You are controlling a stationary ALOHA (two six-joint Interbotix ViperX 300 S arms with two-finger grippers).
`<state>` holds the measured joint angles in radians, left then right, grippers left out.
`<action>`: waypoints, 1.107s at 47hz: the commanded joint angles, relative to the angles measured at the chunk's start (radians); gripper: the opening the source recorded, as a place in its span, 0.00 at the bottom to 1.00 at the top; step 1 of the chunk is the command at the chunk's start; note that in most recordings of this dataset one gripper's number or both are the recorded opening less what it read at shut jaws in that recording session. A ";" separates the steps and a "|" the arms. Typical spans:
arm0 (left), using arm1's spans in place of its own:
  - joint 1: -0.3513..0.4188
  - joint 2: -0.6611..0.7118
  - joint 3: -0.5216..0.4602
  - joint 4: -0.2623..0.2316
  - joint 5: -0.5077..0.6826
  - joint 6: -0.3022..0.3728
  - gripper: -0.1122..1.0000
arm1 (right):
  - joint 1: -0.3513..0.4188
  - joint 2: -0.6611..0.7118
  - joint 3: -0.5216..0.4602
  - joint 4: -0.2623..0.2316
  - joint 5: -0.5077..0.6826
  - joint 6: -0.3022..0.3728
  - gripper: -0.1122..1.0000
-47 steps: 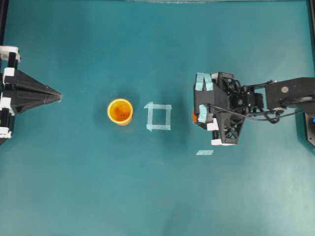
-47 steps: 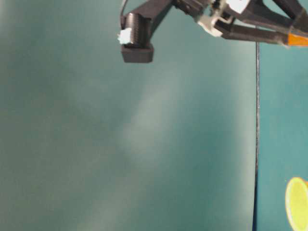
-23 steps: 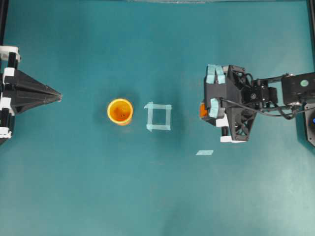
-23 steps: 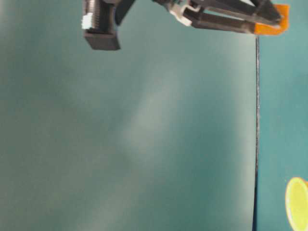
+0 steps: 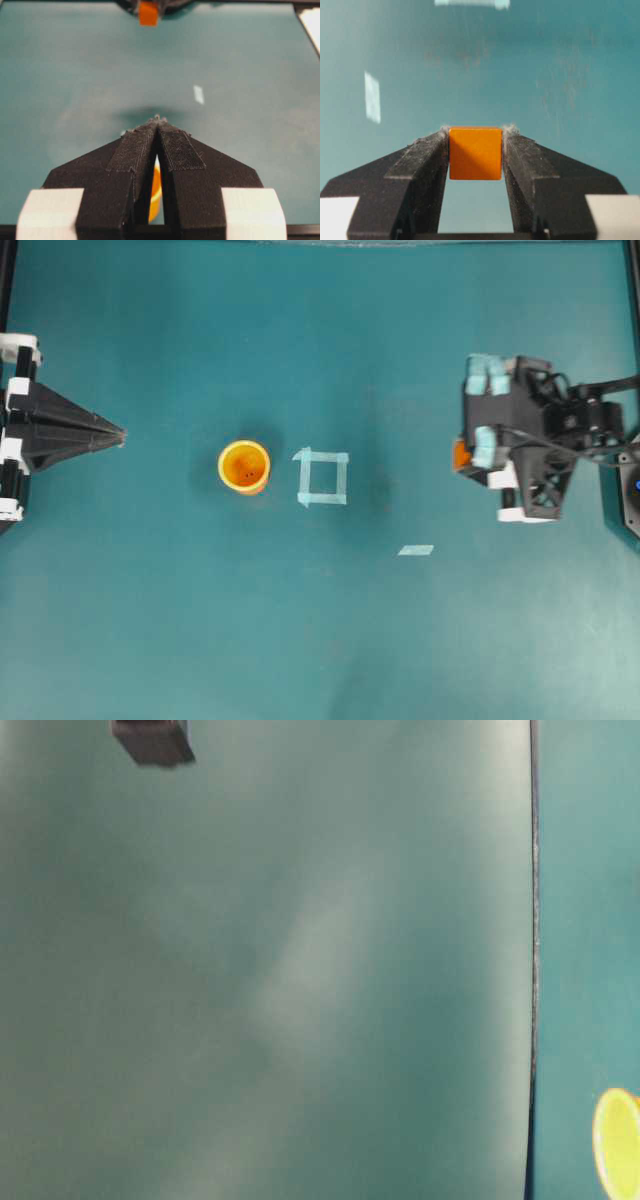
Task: Move the block to the right with right arm.
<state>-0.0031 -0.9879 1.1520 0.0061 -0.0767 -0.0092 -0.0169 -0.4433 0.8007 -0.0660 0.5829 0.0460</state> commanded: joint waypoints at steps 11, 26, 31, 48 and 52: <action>-0.002 0.003 -0.028 0.002 -0.006 -0.009 0.10 | 0.003 -0.201 0.060 0.003 0.120 0.002 0.47; -0.002 -0.003 -0.028 0.000 -0.006 -0.011 0.10 | 0.003 -0.423 0.121 0.025 0.307 0.003 0.47; -0.002 -0.005 -0.028 0.002 -0.005 -0.011 0.10 | 0.002 -0.491 0.155 0.044 0.344 0.005 0.47; -0.002 -0.048 -0.035 0.000 0.098 -0.011 0.10 | 0.003 -0.727 0.227 0.077 0.515 0.061 0.47; -0.002 -0.054 -0.037 0.002 0.104 -0.011 0.10 | 0.003 -0.770 0.215 0.077 0.580 0.060 0.47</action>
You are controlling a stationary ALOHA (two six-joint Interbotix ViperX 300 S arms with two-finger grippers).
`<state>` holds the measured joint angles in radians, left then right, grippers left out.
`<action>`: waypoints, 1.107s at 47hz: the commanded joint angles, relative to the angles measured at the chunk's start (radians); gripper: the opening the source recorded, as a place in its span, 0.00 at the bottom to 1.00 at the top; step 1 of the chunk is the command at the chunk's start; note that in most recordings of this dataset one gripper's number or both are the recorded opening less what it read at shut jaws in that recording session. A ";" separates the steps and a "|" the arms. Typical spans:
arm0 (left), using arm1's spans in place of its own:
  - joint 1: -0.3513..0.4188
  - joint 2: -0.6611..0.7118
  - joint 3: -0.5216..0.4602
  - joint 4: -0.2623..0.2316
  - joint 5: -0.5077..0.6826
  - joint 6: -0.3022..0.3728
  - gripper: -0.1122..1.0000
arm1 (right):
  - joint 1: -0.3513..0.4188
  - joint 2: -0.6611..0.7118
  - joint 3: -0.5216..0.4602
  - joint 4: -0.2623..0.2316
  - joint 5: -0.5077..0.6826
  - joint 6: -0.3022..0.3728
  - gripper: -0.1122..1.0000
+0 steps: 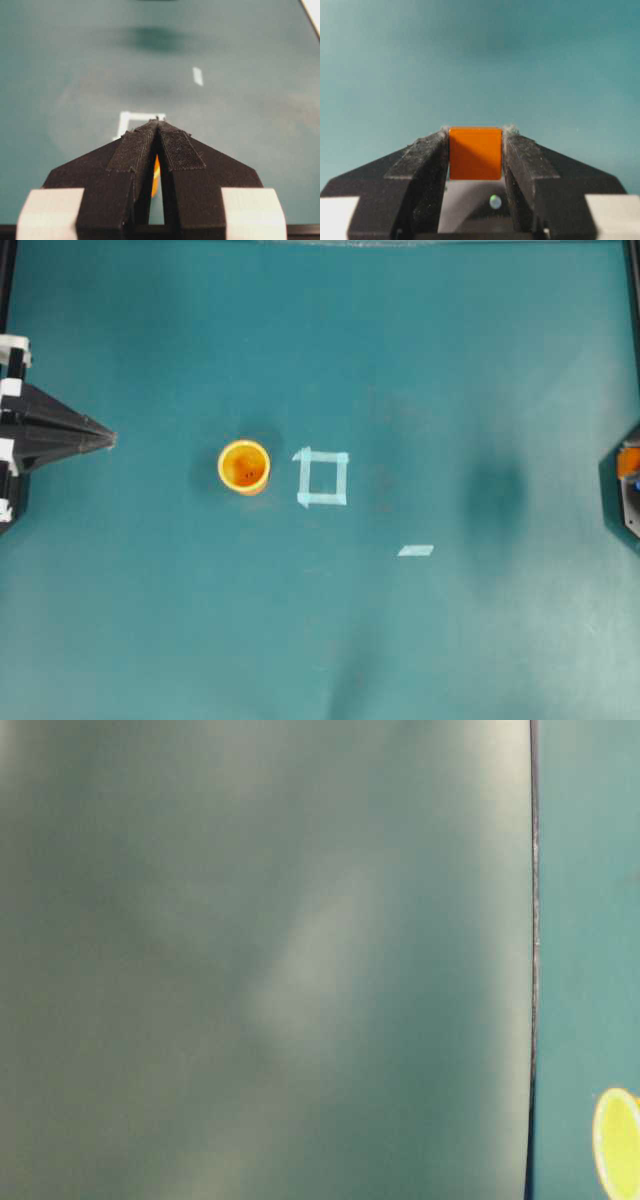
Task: Move the block to the right with right arm.
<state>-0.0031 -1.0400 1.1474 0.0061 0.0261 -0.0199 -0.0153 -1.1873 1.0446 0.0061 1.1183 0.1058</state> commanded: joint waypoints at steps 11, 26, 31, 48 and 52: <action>-0.002 -0.003 -0.034 0.000 0.002 0.000 0.10 | 0.002 -0.081 -0.057 0.005 0.141 -0.002 0.47; -0.002 -0.005 -0.034 0.000 0.000 0.000 0.10 | 0.002 -0.087 -0.061 0.005 0.153 -0.003 0.47; -0.002 -0.005 -0.034 0.000 0.000 0.000 0.10 | 0.002 -0.087 -0.061 0.005 0.152 -0.003 0.47; -0.002 -0.005 -0.034 0.002 0.002 0.000 0.10 | 0.000 -0.087 -0.060 0.005 0.152 -0.003 0.47; -0.002 -0.005 -0.034 0.000 0.002 0.000 0.10 | 0.002 -0.086 -0.058 0.005 0.152 -0.003 0.47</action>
